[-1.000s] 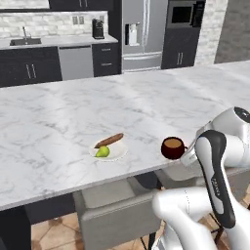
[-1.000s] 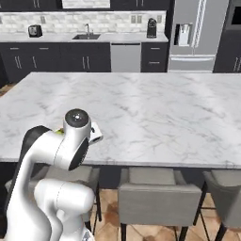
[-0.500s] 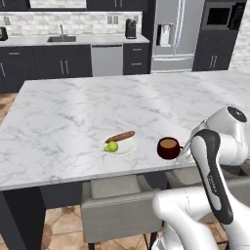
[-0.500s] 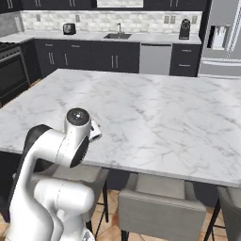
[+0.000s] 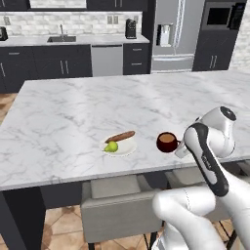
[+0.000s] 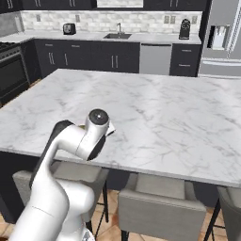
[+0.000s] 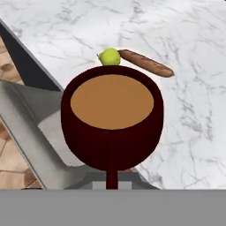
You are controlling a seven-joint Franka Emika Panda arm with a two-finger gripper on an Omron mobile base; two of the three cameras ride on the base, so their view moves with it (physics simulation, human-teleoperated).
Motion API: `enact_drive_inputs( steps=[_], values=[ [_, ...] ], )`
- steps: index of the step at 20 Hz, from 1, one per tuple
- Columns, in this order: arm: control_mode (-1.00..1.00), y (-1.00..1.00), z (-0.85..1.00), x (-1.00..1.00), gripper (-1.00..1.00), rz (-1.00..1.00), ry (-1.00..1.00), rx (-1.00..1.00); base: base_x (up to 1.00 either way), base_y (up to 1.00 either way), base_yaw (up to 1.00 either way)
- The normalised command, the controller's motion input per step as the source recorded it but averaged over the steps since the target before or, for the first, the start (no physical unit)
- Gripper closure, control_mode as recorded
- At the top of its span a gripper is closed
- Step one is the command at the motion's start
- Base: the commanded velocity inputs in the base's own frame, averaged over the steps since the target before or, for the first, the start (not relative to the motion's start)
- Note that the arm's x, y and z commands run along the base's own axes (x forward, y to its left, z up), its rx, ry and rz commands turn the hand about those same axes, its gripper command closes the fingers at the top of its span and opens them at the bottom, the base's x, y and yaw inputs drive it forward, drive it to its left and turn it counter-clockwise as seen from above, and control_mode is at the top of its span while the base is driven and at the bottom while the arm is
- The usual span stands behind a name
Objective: Pick up the brewed coffee from the coffee machine and place it next to the breakfast plate on the dining counter.
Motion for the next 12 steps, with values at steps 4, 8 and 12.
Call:
enact_drive_inputs(
  steps=[4,8,12],
  values=[
    [-1.0,-0.32,-0.04,0.85,1.0,0.0,0.06,0.0,0.0,0.0,0.0],
    [-1.0,-0.28,-0.05,0.93,1.0,0.0,0.07,0.0,0.0,0.0,0.0],
    [-1.0,-0.12,-0.09,0.89,1.0,0.0,0.06,0.0,0.0,0.0,0.0]
  ],
)
